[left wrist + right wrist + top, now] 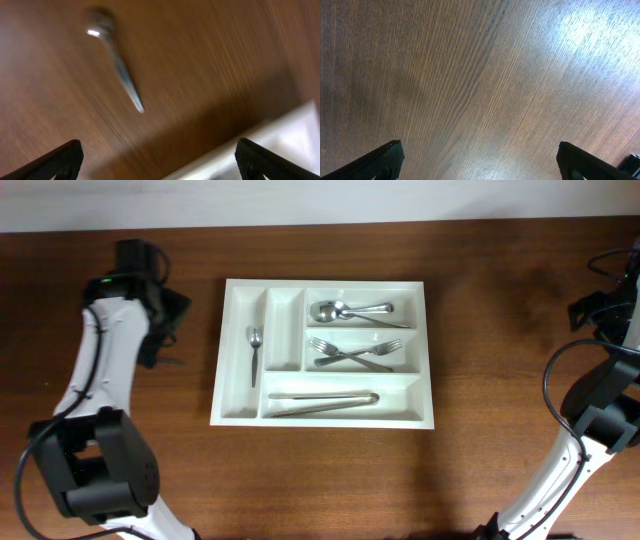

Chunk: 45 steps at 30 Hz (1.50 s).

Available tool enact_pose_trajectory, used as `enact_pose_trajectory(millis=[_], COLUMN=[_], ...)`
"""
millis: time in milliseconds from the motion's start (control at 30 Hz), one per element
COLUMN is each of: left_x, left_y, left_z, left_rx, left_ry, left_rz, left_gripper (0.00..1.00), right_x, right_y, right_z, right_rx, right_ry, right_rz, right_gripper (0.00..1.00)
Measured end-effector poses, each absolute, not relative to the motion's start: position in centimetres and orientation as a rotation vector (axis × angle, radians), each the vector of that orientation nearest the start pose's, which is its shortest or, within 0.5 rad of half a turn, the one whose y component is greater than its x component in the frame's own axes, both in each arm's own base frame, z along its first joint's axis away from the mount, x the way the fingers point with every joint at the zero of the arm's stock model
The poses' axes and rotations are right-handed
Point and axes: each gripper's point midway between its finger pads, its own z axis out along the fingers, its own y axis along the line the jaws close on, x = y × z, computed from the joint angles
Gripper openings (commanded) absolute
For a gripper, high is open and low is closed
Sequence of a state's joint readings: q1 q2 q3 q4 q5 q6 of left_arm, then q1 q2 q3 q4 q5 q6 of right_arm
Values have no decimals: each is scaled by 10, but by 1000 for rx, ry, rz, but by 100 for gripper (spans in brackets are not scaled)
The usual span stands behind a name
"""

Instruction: Pack container

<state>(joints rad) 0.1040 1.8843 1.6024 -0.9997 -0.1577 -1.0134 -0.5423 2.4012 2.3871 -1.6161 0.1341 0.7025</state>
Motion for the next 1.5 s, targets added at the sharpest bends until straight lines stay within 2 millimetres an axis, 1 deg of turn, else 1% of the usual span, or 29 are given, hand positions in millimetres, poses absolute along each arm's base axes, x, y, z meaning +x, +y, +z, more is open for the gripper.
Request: enact_pose_trajectory(millis=[33,100,167,233,333,367,467,533,600,900,967,1067,1167,1500], left_x=[415,410,408,406,404,402,399,397,394,385,385,383,381,386], left_y=[84,98,109,114,122,124,129,131,136,156,156,150,148,149], left_z=[120,119,116,111,94,85,66,56,50,50,46,26,15,15], left_rx=[-1638,-1779,-1887,-1956,-2050,-2084,-2155,-2189,-2219,-2298,-2309,-2352,-2374,-2356], left_ry=[2292,2198,2124,2083,2051,2051,2054,2060,2054,1989,1995,2035,2052,2053], left_rz=[9,-7,-28,-40,-36,-29,-24,-24,-31,-62,-70,-71,-63,-80], left_gripper=[99,99,99,99,99,99,99,99,99,99,99,99,99,99], right_x=[370,370,370,370,370,370,370,370,370,370,370,370,370,370], right_y=[-250,-250,-250,-250,-250,-250,-250,-250,-250,-250,-250,-250,-250,-250], right_z=[104,104,104,104,105,105,105,105,105,105,105,105,105,105], right_rx=[1851,1851,1851,1850,1850,1851,1850,1851,1850,1851,1851,1850,1851,1851], right_ry=[2588,2588,2588,2589,2588,2588,2588,2588,2588,2588,2588,2588,2588,2588], right_rz=[-221,-221,-221,-221,-220,-220,-220,-220,-220,-220,-220,-220,-220,-220], right_gripper=[99,99,99,99,99,99,99,99,99,99,99,99,99,99])
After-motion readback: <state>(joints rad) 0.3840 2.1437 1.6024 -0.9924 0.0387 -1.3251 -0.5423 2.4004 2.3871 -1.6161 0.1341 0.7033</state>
